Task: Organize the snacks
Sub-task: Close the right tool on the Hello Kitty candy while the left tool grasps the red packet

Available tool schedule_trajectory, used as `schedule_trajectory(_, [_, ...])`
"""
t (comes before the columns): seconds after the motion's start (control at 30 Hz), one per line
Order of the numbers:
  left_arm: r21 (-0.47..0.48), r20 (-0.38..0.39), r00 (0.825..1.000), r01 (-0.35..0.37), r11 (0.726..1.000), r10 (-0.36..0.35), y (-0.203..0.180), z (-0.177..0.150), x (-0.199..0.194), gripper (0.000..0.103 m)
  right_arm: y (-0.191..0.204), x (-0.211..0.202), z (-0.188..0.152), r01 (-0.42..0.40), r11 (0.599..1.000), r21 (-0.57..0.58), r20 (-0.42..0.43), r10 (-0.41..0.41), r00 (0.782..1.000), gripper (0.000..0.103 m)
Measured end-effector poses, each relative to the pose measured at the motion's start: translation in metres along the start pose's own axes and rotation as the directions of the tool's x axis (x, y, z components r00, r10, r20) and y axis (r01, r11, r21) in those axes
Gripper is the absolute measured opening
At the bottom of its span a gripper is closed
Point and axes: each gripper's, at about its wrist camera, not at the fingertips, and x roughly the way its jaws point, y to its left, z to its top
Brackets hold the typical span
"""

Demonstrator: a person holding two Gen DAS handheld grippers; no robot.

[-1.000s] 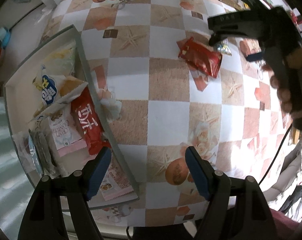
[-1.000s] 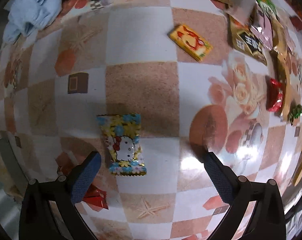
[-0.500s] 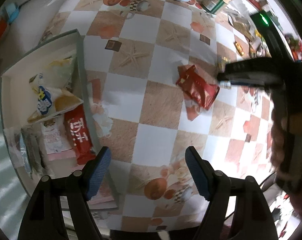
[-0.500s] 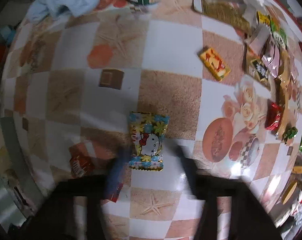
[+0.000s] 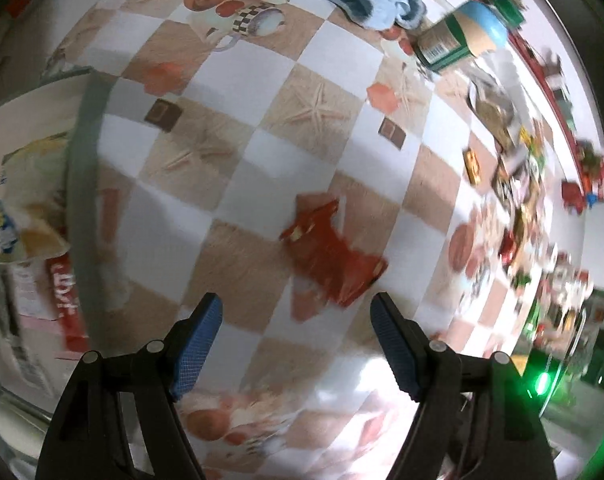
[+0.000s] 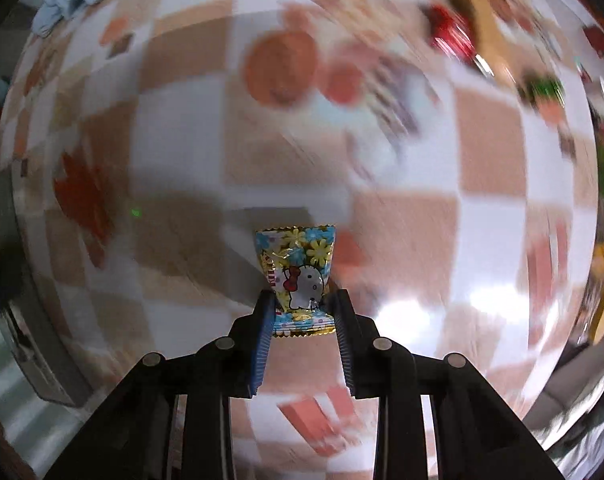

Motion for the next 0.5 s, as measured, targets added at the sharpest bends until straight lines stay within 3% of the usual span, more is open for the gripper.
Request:
schedule_trajectory(0.13, [-0.071,-0.020,1.000,0.002,0.997,-0.004,-0.006,0.010,0.013,0.080,-0.003,0.002,-0.008,-0.005,1.000,0.005,0.009,0.005,1.000,0.032])
schedule_trajectory(0.3, [-0.109,-0.047,0.998,-0.055,0.993,0.050,-0.014,0.021,0.035,0.080,-0.015,0.013,-0.012,-0.008,1.000,0.005,0.012,0.008,1.000,0.032])
schedule_trajectory(0.43, [-0.089,-0.083,0.993,-0.087,0.992,0.079,-0.020,0.022,0.047,0.079,-0.027,0.015,-0.008,-0.017,1.000,-0.002,0.017,0.017,1.000,0.032])
schedule_trajectory(0.5, [-0.035,-0.077,0.993,-0.093,0.995,0.090,-0.030,0.021,0.049,0.072,-0.026,0.007,-0.016,-0.015,1.000,-0.009,0.019,0.015,1.000,0.032])
